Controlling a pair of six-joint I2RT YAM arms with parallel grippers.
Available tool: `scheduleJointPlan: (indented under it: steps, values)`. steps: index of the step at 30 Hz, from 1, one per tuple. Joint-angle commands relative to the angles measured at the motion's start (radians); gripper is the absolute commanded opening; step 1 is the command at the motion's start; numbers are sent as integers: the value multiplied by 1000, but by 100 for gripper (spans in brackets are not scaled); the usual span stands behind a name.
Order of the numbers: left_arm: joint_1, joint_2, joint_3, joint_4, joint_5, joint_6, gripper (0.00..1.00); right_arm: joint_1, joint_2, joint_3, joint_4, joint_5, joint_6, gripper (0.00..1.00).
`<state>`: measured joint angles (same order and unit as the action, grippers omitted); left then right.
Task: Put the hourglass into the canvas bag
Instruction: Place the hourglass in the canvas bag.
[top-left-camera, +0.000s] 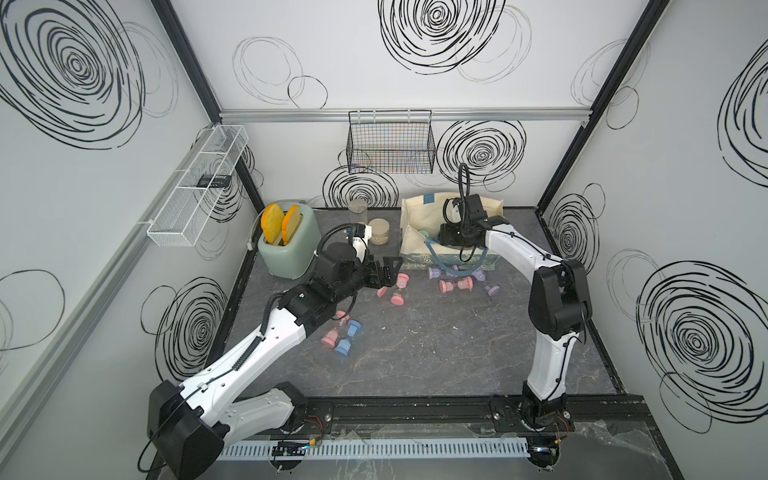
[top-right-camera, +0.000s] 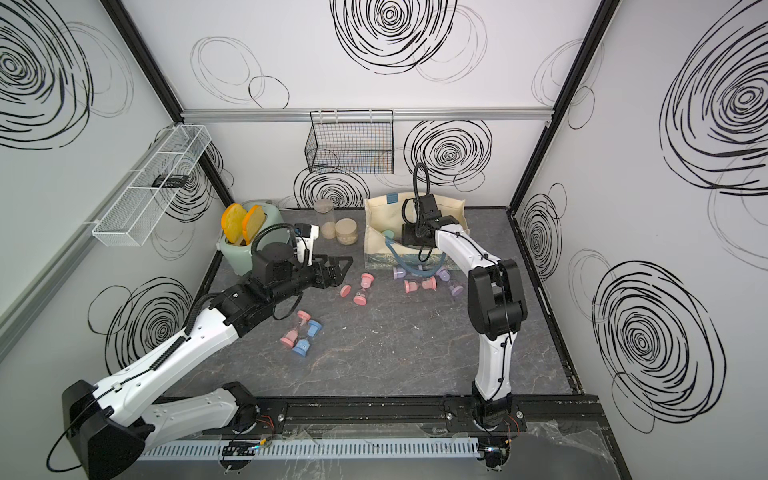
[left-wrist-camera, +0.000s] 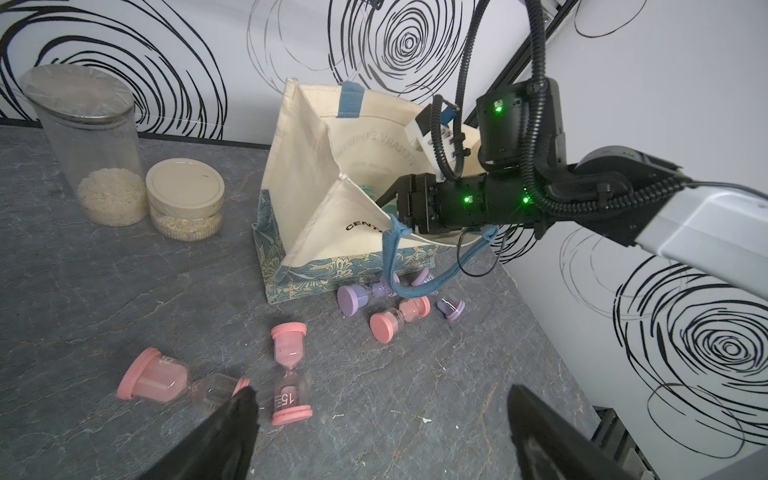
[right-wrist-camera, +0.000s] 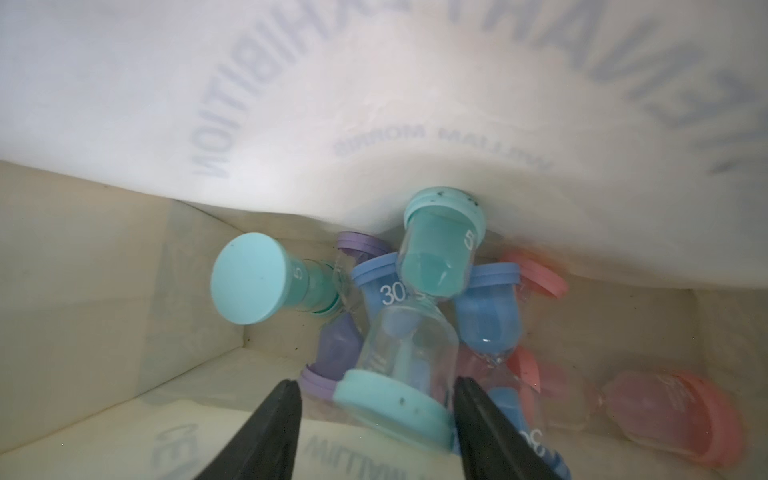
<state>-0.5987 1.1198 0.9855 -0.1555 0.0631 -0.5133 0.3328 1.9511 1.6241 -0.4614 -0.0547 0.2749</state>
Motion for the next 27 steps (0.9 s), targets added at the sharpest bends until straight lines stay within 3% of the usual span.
scheduleJointPlan:
  steps: [1,9,15,27]
  values:
    - [10,-19,-6,28,1,-10,96,5,-75,37,-34,-20,-12,68]
    - [16,-50,-25,19,-1,-13,96,13,-206,-6,-14,-42,-11,78]
    - [20,-88,-43,-18,-16,-6,96,63,-334,-87,17,14,-11,84]
    - [40,-208,-127,-110,-59,9,96,356,-473,-309,66,221,59,89]
